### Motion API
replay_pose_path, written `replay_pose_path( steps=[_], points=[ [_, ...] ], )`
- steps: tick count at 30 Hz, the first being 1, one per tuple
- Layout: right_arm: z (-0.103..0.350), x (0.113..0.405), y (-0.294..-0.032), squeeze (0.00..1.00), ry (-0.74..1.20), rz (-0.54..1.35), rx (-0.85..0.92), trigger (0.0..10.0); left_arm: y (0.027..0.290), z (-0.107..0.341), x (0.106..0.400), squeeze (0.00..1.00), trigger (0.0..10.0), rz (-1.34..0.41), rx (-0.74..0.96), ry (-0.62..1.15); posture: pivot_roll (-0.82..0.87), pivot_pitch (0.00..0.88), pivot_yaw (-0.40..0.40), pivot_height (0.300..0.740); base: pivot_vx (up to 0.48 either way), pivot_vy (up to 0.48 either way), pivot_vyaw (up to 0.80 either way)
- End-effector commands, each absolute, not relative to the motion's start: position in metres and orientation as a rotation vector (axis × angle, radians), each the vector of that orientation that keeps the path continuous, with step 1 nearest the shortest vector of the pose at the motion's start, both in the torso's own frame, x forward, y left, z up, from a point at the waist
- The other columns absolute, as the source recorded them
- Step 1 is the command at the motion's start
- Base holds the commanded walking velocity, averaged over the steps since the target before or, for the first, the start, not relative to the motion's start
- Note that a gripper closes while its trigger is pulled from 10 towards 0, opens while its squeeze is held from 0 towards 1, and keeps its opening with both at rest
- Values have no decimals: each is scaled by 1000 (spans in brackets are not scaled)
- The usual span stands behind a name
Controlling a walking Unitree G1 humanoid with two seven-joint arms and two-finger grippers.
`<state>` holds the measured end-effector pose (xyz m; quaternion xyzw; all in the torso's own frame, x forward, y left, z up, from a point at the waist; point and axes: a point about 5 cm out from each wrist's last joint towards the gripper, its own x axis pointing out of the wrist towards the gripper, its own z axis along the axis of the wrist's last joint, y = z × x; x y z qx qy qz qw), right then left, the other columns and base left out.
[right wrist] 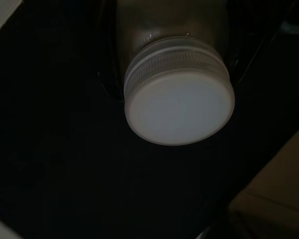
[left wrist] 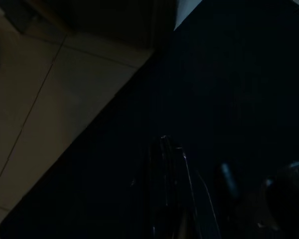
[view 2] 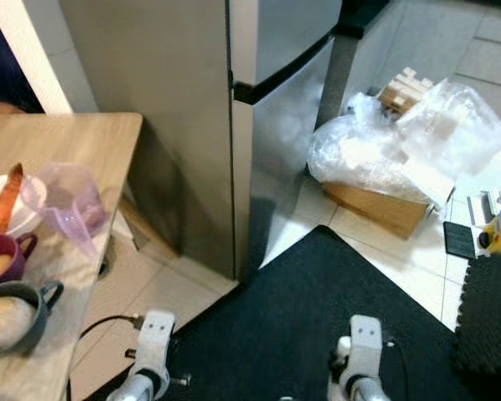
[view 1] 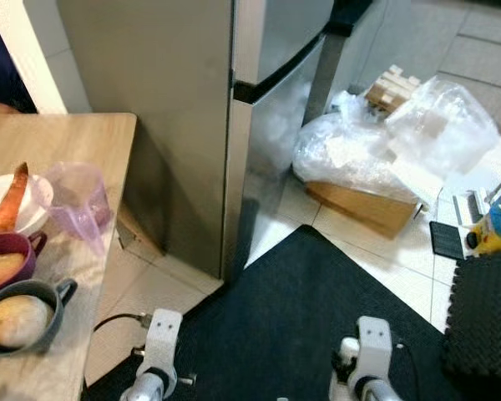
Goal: Restocking fridge
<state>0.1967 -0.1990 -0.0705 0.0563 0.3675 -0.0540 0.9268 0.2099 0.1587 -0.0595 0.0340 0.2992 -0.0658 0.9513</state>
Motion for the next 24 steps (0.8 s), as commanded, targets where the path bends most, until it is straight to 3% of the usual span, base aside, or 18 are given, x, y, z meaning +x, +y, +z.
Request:
replay_pose_path(
  steps=[1, 12, 24],
  points=[
    [-71, 194, -207, 0, 759, -134, 105, 10000, 163, -63, 204, 0, 10000, -128, 74, 632, -109, 117, 9, 740, 262, 0, 0],
    [-72, 192, -208, 0, 761, -139, 102, 10000, 161, -63, 205, 0, 10000, -154, 128, 630, -112, 115, 11, 740, 24, 0, 0],
    [-70, 194, -207, 0, 757, -132, 99, 10000, 161, -62, 207, 0, 10000, -124, 112, 625, -116, 115, 10, 740, 0, -430, 0]
  ],
)
